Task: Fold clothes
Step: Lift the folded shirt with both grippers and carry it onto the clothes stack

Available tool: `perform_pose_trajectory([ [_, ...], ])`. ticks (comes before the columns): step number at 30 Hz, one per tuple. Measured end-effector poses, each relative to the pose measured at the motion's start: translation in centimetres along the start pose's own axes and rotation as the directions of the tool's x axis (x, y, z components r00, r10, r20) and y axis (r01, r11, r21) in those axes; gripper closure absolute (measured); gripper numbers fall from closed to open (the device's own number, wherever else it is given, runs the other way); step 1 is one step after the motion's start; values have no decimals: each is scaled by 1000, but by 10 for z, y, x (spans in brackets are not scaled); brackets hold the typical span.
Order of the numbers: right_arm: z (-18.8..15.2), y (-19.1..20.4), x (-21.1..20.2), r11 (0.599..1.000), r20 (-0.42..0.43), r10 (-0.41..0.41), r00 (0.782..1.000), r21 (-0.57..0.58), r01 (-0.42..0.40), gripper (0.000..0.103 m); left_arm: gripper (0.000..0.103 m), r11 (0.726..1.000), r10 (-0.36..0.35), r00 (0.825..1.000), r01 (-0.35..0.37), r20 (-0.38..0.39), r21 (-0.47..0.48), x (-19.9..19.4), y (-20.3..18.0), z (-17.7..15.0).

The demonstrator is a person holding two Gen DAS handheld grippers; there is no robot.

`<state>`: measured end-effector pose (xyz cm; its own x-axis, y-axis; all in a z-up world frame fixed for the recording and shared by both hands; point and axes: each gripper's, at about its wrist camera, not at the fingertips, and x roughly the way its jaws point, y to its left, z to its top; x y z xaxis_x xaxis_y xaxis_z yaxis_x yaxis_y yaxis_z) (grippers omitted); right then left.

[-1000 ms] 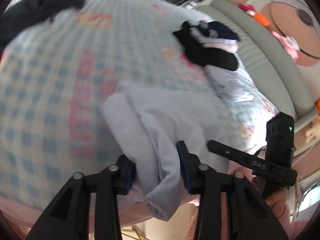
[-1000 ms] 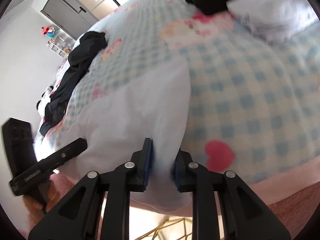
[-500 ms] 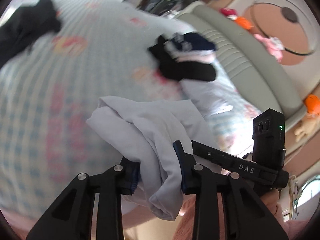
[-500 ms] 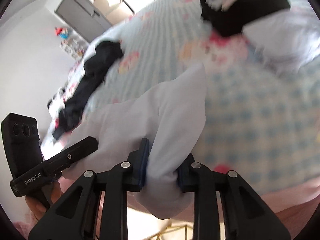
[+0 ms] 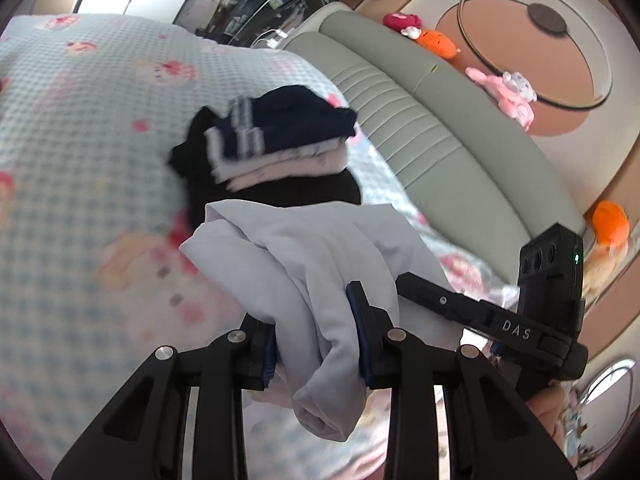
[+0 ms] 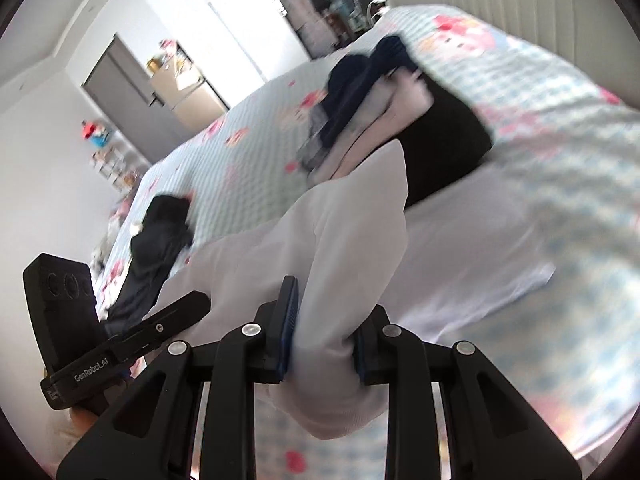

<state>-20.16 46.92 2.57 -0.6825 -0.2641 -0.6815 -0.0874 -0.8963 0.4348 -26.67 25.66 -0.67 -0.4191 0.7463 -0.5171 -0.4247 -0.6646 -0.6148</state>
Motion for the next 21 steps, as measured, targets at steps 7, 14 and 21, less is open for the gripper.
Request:
perform_pose_trajectory([
  [7,50,-79,23,988,10,-155,988,29,154,79,69,1000,8,997,-9,-71,-22,109,-2,11],
  [14,29,-126,42,967,-34,-228,973,106,230,71,46,985,135,984,-146,-112,-92,130,28,-14],
  [21,24,-78,15,957,129,-276,953,-58,285,71,50,1000,-8,1000,8,14,15,100,6,-4],
])
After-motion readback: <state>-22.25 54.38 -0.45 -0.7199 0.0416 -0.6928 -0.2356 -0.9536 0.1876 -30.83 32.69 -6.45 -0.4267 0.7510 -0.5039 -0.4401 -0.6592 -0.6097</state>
